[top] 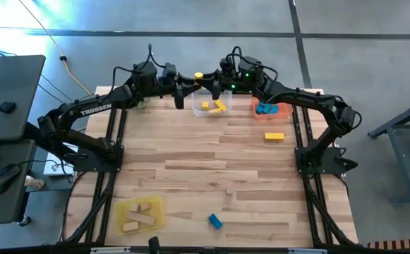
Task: Sort & place blocks by color
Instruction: Put the yellow block into the transparent bin
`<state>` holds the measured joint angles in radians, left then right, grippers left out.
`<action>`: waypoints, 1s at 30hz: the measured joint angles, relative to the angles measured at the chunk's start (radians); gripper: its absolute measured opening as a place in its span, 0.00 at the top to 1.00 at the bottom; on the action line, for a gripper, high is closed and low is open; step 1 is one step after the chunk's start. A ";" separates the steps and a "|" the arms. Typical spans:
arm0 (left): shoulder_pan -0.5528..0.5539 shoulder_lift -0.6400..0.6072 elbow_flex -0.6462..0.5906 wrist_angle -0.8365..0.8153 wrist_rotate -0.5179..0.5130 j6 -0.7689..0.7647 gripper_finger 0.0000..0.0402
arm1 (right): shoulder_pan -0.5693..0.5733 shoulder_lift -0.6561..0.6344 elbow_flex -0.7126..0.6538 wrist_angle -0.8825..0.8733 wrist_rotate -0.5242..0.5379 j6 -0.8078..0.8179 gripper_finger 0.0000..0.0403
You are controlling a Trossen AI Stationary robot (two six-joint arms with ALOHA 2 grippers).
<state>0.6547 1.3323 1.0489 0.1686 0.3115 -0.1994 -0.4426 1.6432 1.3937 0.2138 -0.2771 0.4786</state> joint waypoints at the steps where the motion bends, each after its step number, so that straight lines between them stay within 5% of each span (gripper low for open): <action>1: 0.001 0.001 0.000 0.001 0.002 0.000 0.76 | 0.001 0.000 0.000 0.000 0.005 0.000 0.73; 10: 0.001 0.004 0.000 0.008 -0.007 0.008 0.72 | 0.004 0.000 0.000 0.000 0.029 0.001 0.73; 23: 0.030 0.007 0.000 0.007 -0.035 0.083 0.45 | -0.002 0.003 0.000 -0.068 0.107 -0.068 0.74; 30: 0.104 0.006 0.000 -0.044 -0.055 0.076 0.41 | -0.043 0.004 0.000 -0.235 0.197 -0.130 0.74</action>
<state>0.7591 1.3380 1.0489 0.1247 0.2566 -0.1238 -0.4855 1.6474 1.3937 -0.0215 -0.0797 0.3485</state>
